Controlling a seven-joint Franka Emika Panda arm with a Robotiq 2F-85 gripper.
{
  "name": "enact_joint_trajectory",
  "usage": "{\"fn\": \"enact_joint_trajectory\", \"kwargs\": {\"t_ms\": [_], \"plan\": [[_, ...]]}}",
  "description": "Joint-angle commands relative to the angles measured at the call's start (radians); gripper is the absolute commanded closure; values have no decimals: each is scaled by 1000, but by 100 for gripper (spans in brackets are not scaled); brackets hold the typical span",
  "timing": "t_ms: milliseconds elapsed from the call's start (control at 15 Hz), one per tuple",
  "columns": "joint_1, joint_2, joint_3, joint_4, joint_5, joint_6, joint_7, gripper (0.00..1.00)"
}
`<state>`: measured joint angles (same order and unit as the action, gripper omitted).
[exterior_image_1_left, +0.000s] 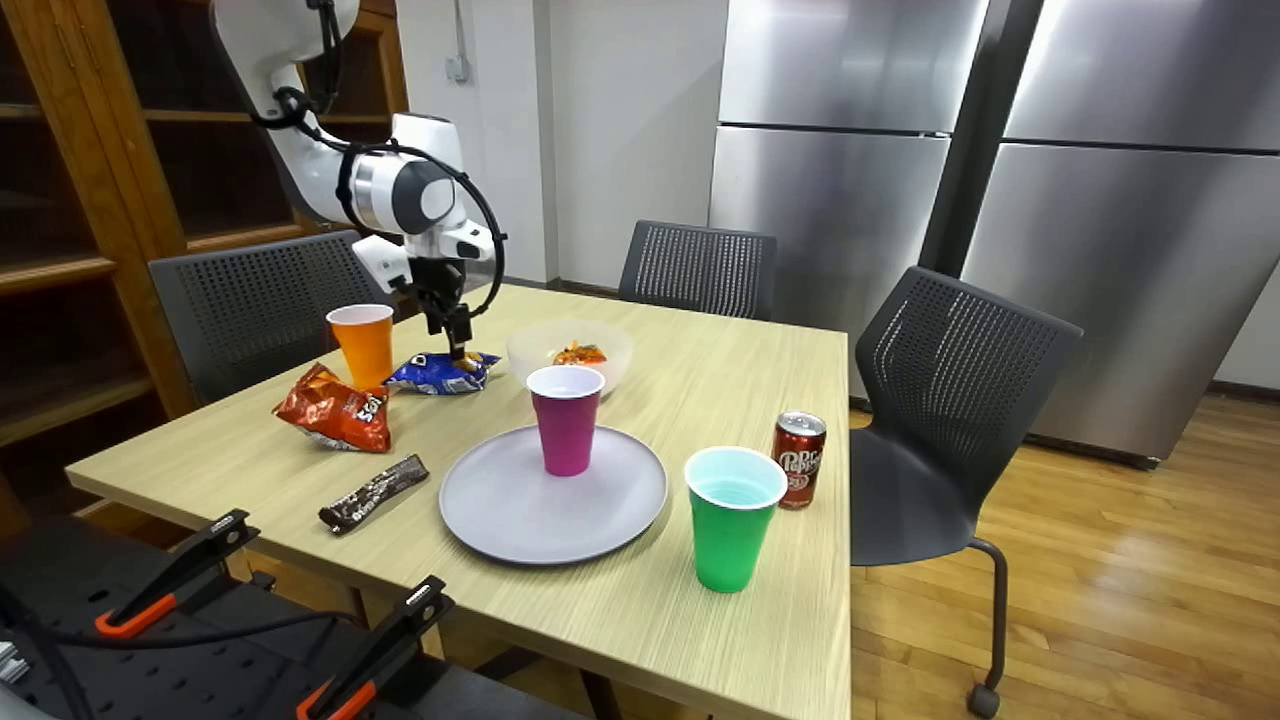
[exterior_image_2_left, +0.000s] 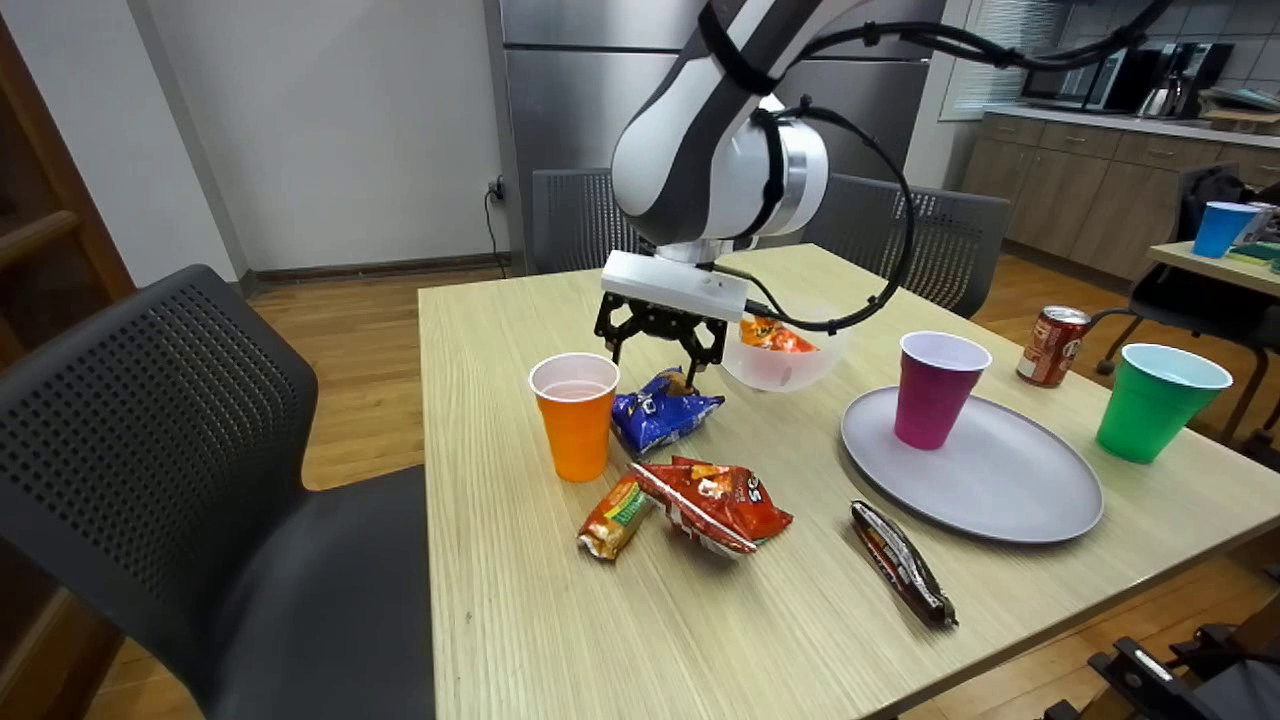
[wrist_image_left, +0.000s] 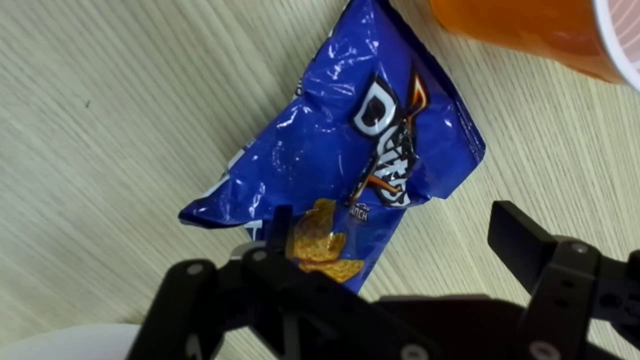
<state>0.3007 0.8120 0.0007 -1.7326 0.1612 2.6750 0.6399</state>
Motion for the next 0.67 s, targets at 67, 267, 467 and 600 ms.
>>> {"fn": "enact_joint_trajectory", "kwargs": {"t_ms": [67,267,467,600], "plan": [[16,42,-5,66,19,-31,41,0],[16,54,-5,80,18,-33,45,28],[16,59,-6,88,18,-35,48,51],[16,61,-8,92,17,-35,51,66]]}}
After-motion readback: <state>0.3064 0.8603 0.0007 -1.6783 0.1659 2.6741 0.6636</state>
